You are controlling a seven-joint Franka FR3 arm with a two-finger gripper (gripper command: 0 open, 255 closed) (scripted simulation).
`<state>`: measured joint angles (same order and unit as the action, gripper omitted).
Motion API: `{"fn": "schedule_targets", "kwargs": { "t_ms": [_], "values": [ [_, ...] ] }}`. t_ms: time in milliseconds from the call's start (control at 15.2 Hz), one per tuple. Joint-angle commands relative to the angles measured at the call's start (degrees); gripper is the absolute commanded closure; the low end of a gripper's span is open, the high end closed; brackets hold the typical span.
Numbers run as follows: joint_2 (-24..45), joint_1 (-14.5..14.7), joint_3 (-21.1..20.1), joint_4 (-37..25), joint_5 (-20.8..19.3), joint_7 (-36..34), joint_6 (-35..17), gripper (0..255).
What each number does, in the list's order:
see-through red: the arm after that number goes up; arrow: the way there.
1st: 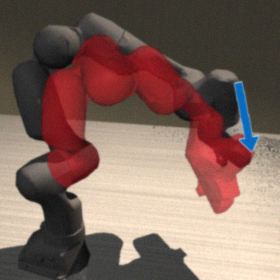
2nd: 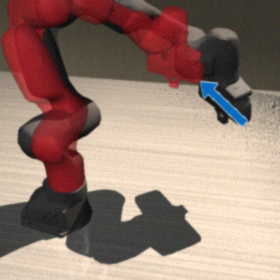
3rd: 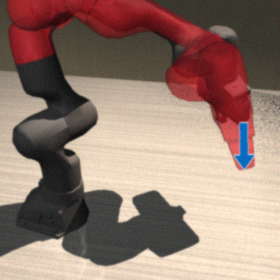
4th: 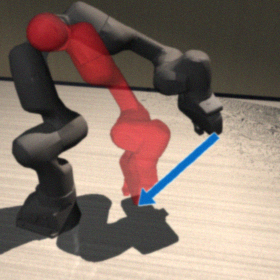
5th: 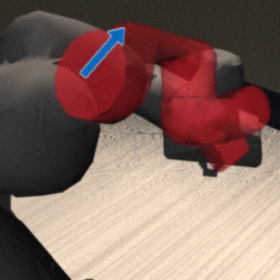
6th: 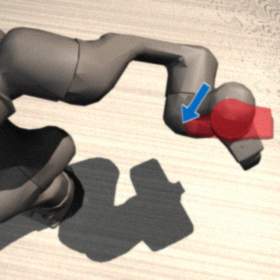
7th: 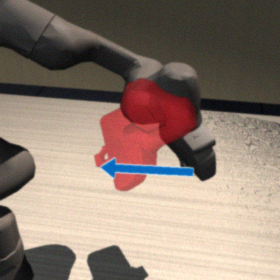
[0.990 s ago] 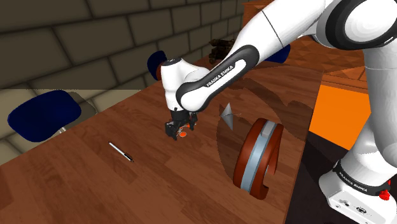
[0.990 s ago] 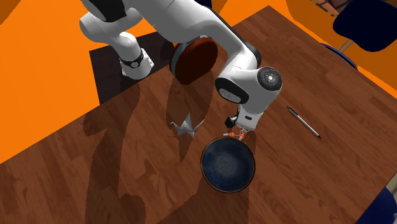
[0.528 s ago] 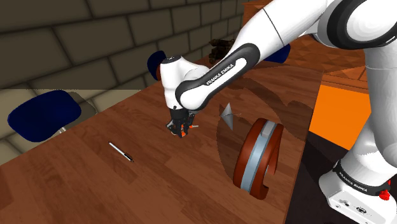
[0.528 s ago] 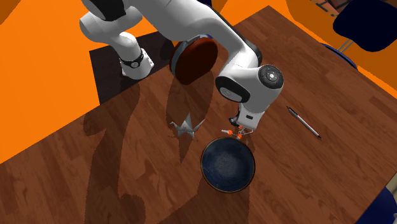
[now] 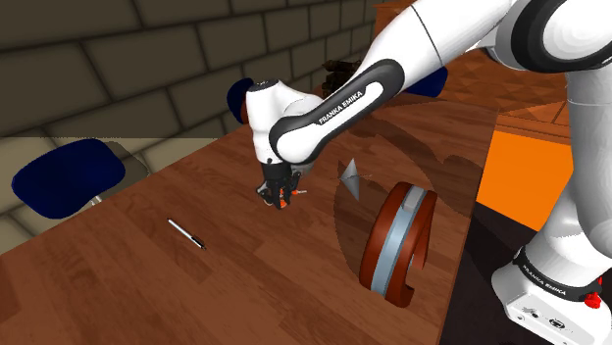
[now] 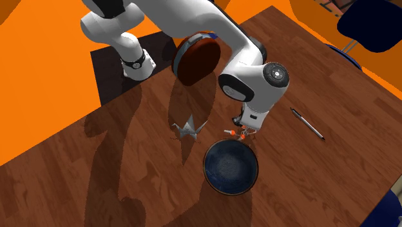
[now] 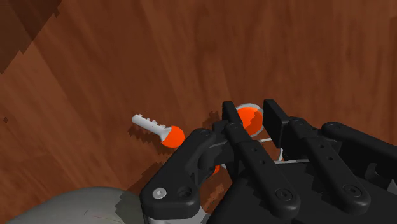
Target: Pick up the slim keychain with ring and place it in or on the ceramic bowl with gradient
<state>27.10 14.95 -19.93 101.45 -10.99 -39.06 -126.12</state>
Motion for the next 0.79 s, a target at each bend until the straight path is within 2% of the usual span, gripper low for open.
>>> {"fn": "schedule_targets", "kwargs": {
  "t_ms": [0,726],
  "values": [
    [-0.82,-0.16,-0.21,-0.44,0.39,0.28,1.28,255],
    [-4.65,-0.68,-1.1,-3.69,2.17,1.39,8.13,255]
  ]
}}
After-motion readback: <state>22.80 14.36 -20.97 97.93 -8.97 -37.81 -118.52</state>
